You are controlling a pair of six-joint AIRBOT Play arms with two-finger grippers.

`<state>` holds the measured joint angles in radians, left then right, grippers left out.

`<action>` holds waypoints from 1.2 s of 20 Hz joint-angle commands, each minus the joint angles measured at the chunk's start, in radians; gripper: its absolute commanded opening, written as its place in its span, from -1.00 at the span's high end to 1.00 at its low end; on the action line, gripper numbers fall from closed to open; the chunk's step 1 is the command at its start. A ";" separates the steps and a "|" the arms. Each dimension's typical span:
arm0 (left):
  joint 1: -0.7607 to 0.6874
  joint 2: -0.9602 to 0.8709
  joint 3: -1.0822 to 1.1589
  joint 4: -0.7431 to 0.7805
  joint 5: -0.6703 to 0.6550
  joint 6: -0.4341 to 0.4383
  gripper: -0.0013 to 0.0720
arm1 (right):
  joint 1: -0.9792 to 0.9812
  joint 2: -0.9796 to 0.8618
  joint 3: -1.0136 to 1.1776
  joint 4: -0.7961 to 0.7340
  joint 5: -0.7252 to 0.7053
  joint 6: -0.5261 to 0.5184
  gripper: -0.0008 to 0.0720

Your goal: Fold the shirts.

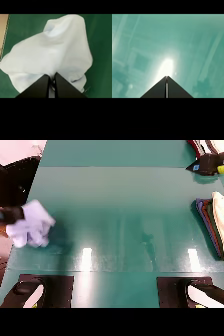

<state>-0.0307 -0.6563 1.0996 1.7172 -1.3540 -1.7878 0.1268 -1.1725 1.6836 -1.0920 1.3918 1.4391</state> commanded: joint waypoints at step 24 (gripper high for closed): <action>-0.394 -0.772 0.447 -0.244 0.249 0.130 -0.36 | 0.001 -0.004 0.335 -0.011 0.031 0.000 0.92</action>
<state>-0.5850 -1.4063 1.5883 1.5429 -1.0939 -1.6508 0.1272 -1.1725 2.0178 -1.1027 1.3884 1.4391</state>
